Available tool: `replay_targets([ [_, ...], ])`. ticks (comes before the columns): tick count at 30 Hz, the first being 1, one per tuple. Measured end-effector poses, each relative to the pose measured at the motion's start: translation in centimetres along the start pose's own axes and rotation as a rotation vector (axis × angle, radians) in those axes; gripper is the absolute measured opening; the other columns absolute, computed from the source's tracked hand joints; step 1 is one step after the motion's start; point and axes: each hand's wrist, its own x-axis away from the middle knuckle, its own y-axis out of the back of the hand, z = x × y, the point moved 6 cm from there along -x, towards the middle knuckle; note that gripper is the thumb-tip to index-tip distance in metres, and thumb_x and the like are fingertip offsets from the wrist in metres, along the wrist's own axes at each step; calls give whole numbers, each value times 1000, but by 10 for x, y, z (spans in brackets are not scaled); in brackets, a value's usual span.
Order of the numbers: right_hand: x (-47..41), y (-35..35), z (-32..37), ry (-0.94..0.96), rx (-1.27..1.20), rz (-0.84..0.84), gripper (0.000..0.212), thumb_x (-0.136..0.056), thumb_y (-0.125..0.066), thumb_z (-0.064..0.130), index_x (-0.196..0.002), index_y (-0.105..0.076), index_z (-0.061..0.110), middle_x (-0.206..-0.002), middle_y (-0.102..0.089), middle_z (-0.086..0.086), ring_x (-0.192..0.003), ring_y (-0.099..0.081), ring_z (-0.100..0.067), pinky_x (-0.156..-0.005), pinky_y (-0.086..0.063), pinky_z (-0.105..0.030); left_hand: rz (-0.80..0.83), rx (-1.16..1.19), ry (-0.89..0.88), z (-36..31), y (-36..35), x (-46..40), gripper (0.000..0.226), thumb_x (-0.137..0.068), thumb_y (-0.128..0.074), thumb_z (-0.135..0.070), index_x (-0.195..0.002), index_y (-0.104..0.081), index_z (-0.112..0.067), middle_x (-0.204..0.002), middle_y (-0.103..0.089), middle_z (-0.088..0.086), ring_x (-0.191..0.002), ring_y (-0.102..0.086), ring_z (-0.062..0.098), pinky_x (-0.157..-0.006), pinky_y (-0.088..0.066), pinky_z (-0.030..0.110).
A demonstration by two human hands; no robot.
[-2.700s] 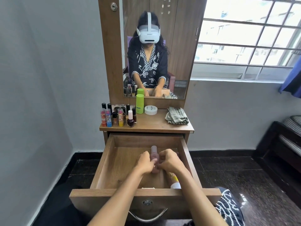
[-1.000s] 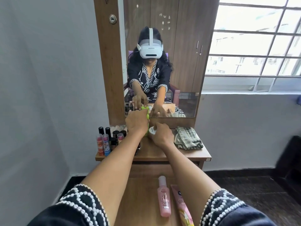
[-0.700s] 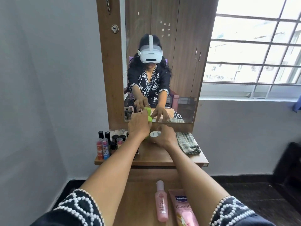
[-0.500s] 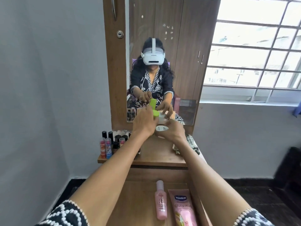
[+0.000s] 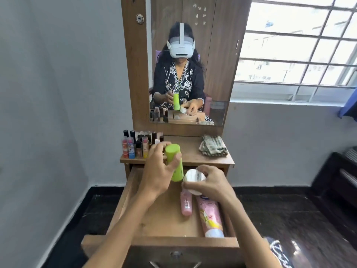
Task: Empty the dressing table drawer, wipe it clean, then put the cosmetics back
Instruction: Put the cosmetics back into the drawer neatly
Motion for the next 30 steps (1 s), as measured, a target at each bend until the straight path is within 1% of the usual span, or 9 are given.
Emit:
replay_targets([
  [4, 15, -23, -21, -67, 156, 93, 44, -51, -78, 51, -83, -61, 25, -78, -62, 12, -60, -50, 5, -41, -34, -10, 95, -69, 159, 35, -14, 31, 35, -87, -59, -33, -114, -53, -13, -110, -52, 4, -90, -56, 19, -78, -52, 37],
  [6, 18, -33, -28, -99, 193, 135, 44, -52, -77, 51, -81, -60, 23, -76, -58, 10, -60, -50, 2, -41, -30, -14, 135, -125, 238, 46, -18, 39, 34, -87, -59, -31, -114, -53, -13, -110, -52, 7, -88, -56, 22, -80, -51, 41],
  [12, 29, -64, -38, -112, 302, 283, 48, -50, -76, 56, -77, -57, 22, -84, -63, 4, -73, -59, -12, -51, -44, -22, 253, -161, 366, 67, -33, 55, 34, -90, -56, -27, -116, -51, -6, -114, -49, 13, -99, -51, 23, -86, -40, 28],
  [17, 30, -75, -42, -79, 375, 353, 68, -53, -77, 55, -108, -60, 20, -109, -64, 1, -94, -61, -16, -71, -51, -27, 354, -223, 430, 79, -43, 67, 34, -91, -55, -29, -116, -50, -7, -117, -46, 11, -93, -48, 17, -78, -32, 21],
  [19, 29, -78, -43, -66, 388, 378, 84, -56, -77, 54, -128, -52, 20, -126, -59, 0, -110, -58, -17, -80, -46, -24, 388, -249, 437, 83, -48, 70, 34, -91, -55, -30, -116, -49, -7, -116, -46, 11, -95, -49, 19, -80, -34, 22],
  [21, 28, -80, -44, -59, 397, 387, 89, -58, -77, 54, -135, -47, 20, -133, -56, 1, -118, -54, -17, -85, -43, -24, 431, -277, 447, 86, -52, 73, 35, -91, -54, -33, -115, -48, -9, -116, -45, 9, -94, -47, 17, -81, -36, 24],
  [26, 27, -80, -43, -17, 438, 364, 71, -60, -78, 50, -119, -55, 19, -121, -60, -1, -108, -57, -19, -81, -45, -28, 537, -334, 482, 94, -58, 78, 37, -90, -53, -37, -116, -48, -10, -118, -46, 8, -103, -51, 22, -88, -40, 29],
  [28, 27, -80, -43, 11, 456, 351, 58, -60, -78, 47, -106, -57, 19, -114, -62, -2, -101, -57, -19, -75, -43, -27, 580, -346, 496, 96, -60, 81, 37, -91, -53, -37, -116, -49, -10, -120, -46, 9, -102, -51, 21, -88, -41, 30],
  [30, 27, -80, -44, 29, 468, 354, 54, -62, -79, 44, -103, -55, 19, -113, -61, -2, -100, -56, -20, -73, -42, -27, 610, -348, 514, 98, -61, 84, 37, -91, -53, -38, -115, -49, -11, -121, -48, 8, -101, -51, 19, -86, -42, 30],
])
